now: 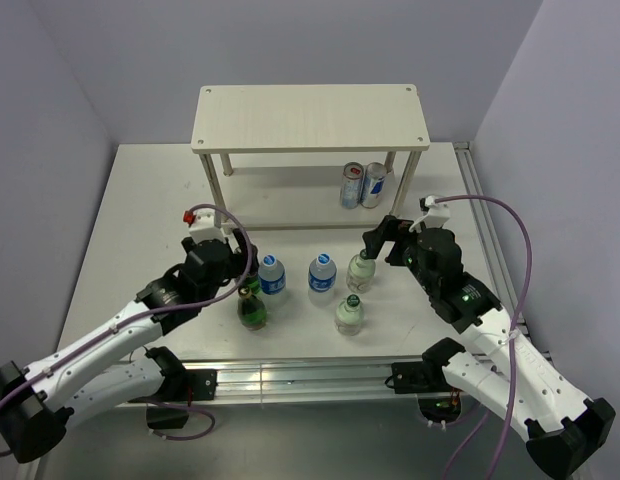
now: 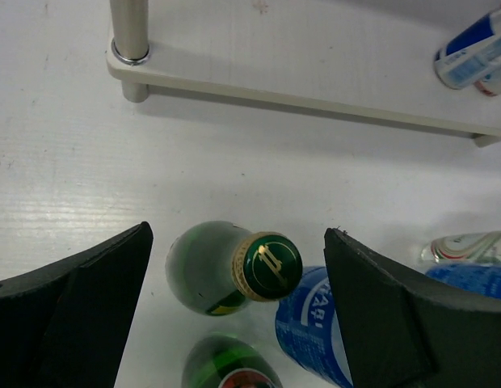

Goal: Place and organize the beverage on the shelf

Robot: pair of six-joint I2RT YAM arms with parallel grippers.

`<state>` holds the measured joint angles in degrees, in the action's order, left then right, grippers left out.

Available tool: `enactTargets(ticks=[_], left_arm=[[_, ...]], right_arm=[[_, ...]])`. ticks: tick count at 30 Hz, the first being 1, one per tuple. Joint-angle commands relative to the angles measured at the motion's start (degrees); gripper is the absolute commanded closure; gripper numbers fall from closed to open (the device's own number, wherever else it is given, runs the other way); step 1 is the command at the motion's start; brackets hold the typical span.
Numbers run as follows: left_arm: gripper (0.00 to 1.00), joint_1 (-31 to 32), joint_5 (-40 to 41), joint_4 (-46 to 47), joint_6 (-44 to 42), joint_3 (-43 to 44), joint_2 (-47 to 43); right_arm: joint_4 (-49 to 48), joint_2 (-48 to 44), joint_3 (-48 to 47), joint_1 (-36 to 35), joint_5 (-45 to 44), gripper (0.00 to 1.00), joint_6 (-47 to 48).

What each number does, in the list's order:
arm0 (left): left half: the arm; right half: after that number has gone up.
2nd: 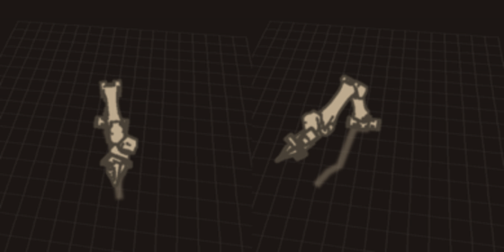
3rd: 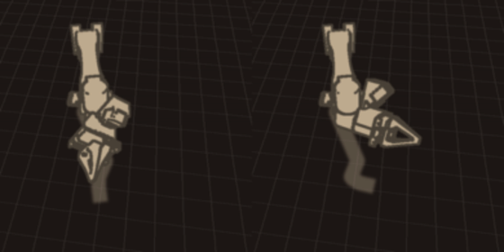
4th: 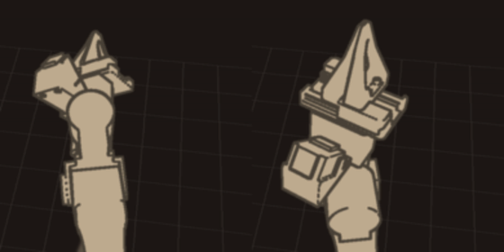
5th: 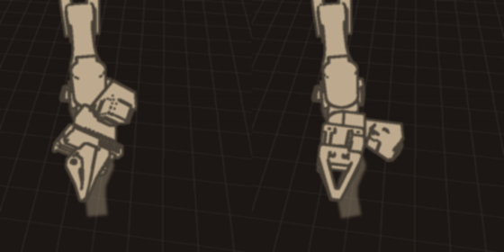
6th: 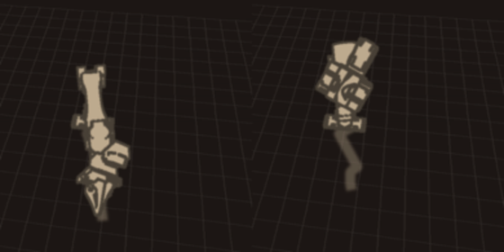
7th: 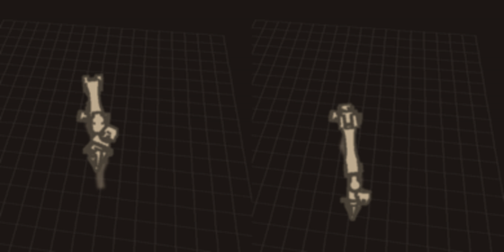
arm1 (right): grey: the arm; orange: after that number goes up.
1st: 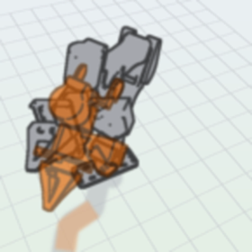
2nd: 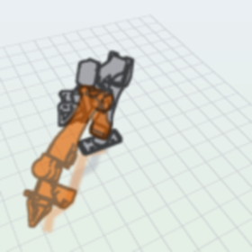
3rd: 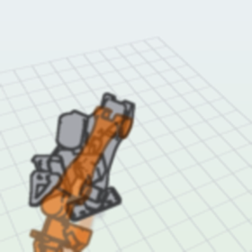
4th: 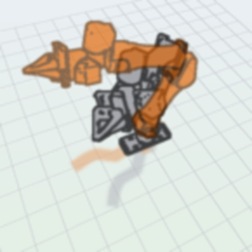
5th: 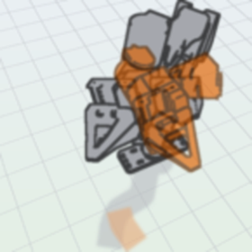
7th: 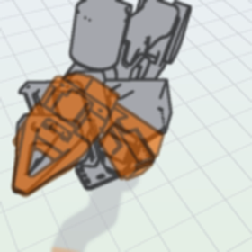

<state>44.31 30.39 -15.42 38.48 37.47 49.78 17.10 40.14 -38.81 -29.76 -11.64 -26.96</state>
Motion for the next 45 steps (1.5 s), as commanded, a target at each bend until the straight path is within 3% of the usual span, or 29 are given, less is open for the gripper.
enactTargets(ticks=[1,10,19,22,25,26,28,37,45], left_arm=[[0.07,0.4,4.5,4.6,0.5,-0.5,2.0],[0.17,1.1,7.7,8.4,-1.3,-1.4,4.5],[0.38,2.3,10.5,10.1,-1.0,-0.6,10.3],[0.51,3.4,12.7,10.1,-1.1,0.2,11.7],[0.76,4.5,14.8,9.5,-0.8,1.5,13.4],[0.9,5.2,16.5,8.6,-0.5,1.9,14.2],[1.0,6.2,18.2,7.4,0.2,3.2,15.2],[1.0,9.6,24.4,1.4,2.0,7.6,15.8],[1.0,9.6,27.8,-2.4,-1.9,13.6,12.3]], right_arm=[[-2.4,-0.3,0.9,-0.4,-1.4,0.0,0.3],[-2.6,-0.3,1.4,-0.4,-1.5,0.0,0.3],[-2.7,-0.1,1.7,-0.4,-2.0,0.0,0.1],[-3.0,-0.2,2.2,-0.4,-2.0,0.0,0.0],[-3.0,-0.2,2.2,-0.4,-2.0,0.0,0.0],[-2.8,-0.2,2.2,-0.4,-2.0,0.0,0.0],[-2.8,-0.2,2.2,-0.4,-2.0,0.0,-0.1],[-3.0,-0.7,2.7,-0.4,-1.7,0.0,-0.2],[-3.2,-0.9,2.9,-0.4,-1.5,0.0,-0.2]])
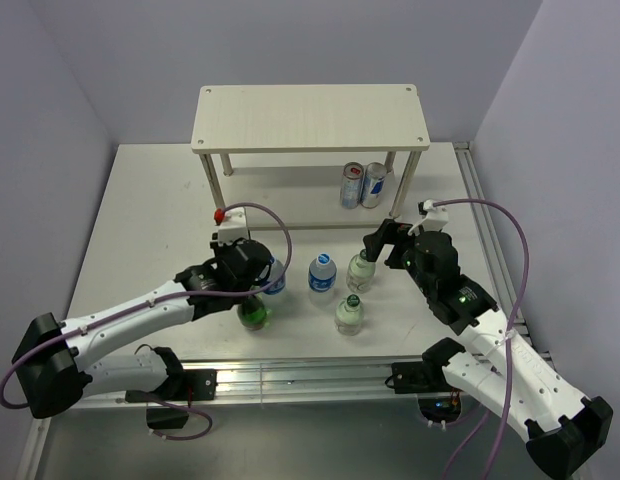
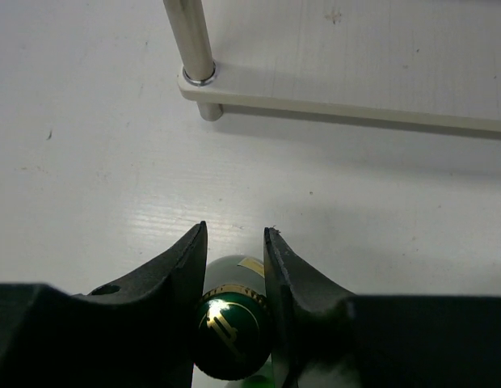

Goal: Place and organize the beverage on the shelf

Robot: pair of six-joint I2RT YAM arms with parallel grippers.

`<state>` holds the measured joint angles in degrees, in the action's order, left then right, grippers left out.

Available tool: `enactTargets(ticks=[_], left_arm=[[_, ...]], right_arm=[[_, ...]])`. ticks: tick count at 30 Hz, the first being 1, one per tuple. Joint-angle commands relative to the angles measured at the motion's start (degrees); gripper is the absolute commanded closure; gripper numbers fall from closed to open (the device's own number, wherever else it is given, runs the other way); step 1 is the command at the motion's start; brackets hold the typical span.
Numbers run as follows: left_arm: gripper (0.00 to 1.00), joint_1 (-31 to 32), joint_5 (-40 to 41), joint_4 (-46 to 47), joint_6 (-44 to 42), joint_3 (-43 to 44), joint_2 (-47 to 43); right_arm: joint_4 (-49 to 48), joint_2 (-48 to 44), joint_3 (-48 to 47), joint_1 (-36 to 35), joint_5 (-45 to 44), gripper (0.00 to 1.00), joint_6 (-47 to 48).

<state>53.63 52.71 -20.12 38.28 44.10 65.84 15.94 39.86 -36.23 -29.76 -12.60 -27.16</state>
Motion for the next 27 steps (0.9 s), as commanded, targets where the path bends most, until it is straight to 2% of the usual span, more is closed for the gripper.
enactTargets(ticks=[1,8,11,21,27], left_arm=[[1.0,0.3,5.7,2.2,-2.2,7.4,-4.2],[1.0,0.3,7.2,1.7,-8.6,13.5,-4.8],[1.0,0.3,6.4,1.1,-12.9,18.9,-4.1],[1.0,-0.7,3.5,-4.8,-28.7,53.9,6.1],[1.0,-1.5,2.6,-5.8,-35.6,69.3,14.0]], right_arm=[[-2.1,-0.8,0.2,-0.4,-0.5,0.0,0.0],[-2.1,-0.9,0.5,-0.4,-0.3,0.01,0.0],[-2.1,-1.2,0.4,-0.4,-0.4,0.01,0.0],[-2.6,-1.2,0.6,-0.4,-0.9,0.01,-0.2],[-2.7,-1.7,0.9,-0.4,-0.8,0.01,-0.1]])
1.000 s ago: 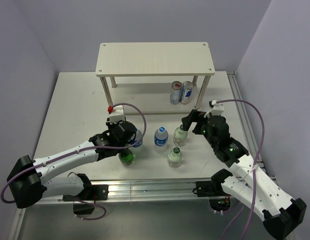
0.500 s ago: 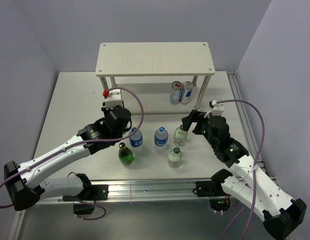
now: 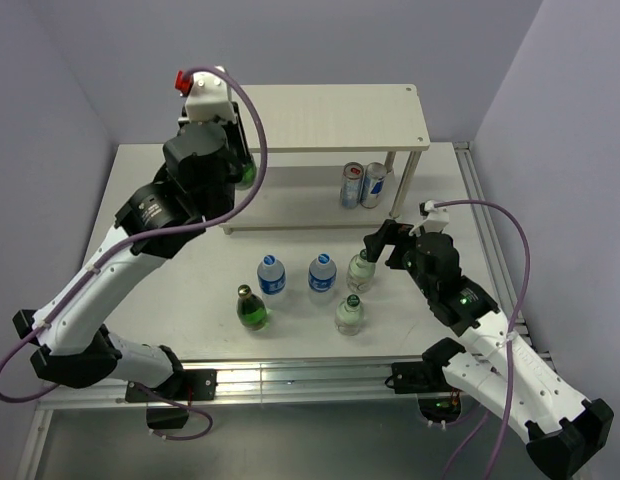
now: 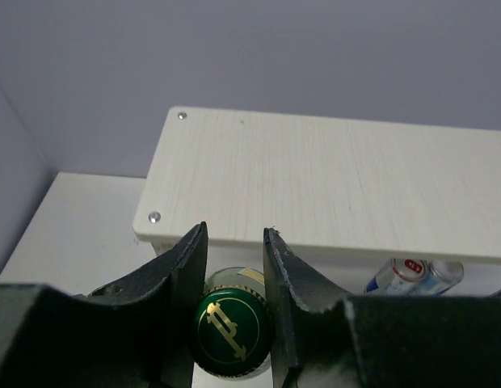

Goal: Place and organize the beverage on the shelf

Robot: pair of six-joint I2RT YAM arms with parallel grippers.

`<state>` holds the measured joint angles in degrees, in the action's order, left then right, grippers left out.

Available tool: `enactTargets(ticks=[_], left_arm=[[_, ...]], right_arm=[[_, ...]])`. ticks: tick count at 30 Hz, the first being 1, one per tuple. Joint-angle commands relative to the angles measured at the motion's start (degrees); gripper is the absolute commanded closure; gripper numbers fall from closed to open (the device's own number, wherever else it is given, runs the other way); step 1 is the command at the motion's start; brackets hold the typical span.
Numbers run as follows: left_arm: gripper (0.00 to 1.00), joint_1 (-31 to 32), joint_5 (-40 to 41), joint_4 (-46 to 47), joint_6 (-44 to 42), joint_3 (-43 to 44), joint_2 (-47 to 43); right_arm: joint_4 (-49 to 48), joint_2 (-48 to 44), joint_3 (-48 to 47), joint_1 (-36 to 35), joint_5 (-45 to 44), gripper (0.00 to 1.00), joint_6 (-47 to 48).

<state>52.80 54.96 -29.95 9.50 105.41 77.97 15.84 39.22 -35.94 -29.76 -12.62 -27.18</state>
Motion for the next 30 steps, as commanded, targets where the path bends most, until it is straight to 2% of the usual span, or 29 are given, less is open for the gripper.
enactTargets(ticks=[1,9,17,23,30], left_arm=[[1.0,-0.9,0.0,4.4,-7.6,9.3,2.6],[1.0,-7.6,-5.7,5.1,-11.5,22.6,10.9],[1.0,-14.0,-10.8,6.1,-12.0,30.9,16.9],[1.0,-18.3,-14.5,8.1,-9.9,30.9,18.7],[1.0,-22.7,-17.3,14.7,-6.2,23.0,18.0]], right_arm=[[-2.6,-1.2,0.7,-0.4,-0.8,0.01,-0.1],[-2.7,-1.5,1.1,-0.4,-0.7,0.01,-0.2],[-2.8,-1.7,1.4,-0.4,-0.2,0.01,-0.3],[-3.2,-1.7,1.4,-0.4,0.2,0.01,-0.3],[-3.1,-2.0,1.8,-0.4,0.6,0.01,-0.4]])
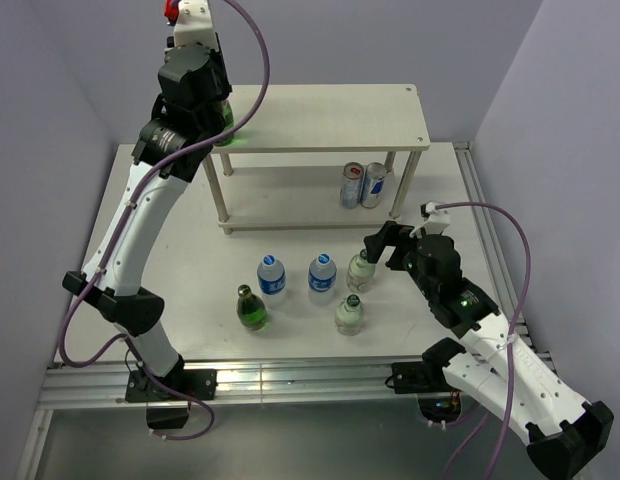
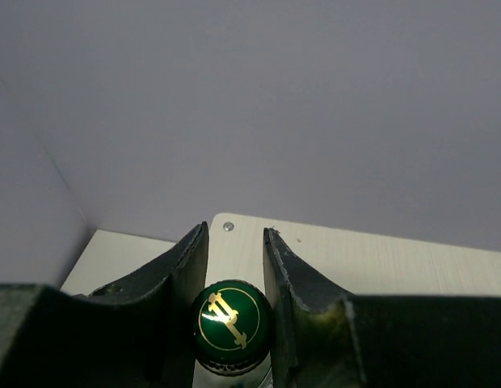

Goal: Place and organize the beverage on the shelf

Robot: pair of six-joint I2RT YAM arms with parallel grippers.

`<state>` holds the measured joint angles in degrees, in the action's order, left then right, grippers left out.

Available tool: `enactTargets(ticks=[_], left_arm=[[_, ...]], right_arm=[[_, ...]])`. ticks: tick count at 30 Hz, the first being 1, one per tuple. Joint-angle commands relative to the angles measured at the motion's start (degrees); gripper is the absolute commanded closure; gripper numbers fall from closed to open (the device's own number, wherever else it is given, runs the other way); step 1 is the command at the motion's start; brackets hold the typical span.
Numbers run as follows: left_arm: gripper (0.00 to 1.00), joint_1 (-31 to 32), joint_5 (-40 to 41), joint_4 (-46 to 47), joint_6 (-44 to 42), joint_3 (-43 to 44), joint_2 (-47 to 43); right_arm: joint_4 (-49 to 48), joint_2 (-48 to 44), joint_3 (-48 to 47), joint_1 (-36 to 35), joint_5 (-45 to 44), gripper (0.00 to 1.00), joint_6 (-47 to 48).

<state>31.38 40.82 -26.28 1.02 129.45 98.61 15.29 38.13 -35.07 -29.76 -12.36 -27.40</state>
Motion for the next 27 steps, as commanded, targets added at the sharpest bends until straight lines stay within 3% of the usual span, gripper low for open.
enactTargets(ticks=[1,12,25,27], left_arm=[[1.0,-1.8,-4.0,11.3,3.5,-1.3,-2.5],[1.0,-4.4,-8.0,15.4,4.6,-4.6,0.1],[1.0,-4.6,-10.7,17.2,2.6,-1.3,5.4],[0.93,-4.6,-11.2,16.7,1.9,-0.9,6.1]], right_arm=[[-2.6,-0.9,1.0,-0.4,0.4,0.01,-0.2],[-2.6,-1.0,1.1,-0.4,1.0,0.01,-0.4],[-2.6,-1.1,1.4,-0.4,1.4,0.01,-0.5],[-2.7,-1.0,1.3,-0.4,1.5,0.01,-0.5]])
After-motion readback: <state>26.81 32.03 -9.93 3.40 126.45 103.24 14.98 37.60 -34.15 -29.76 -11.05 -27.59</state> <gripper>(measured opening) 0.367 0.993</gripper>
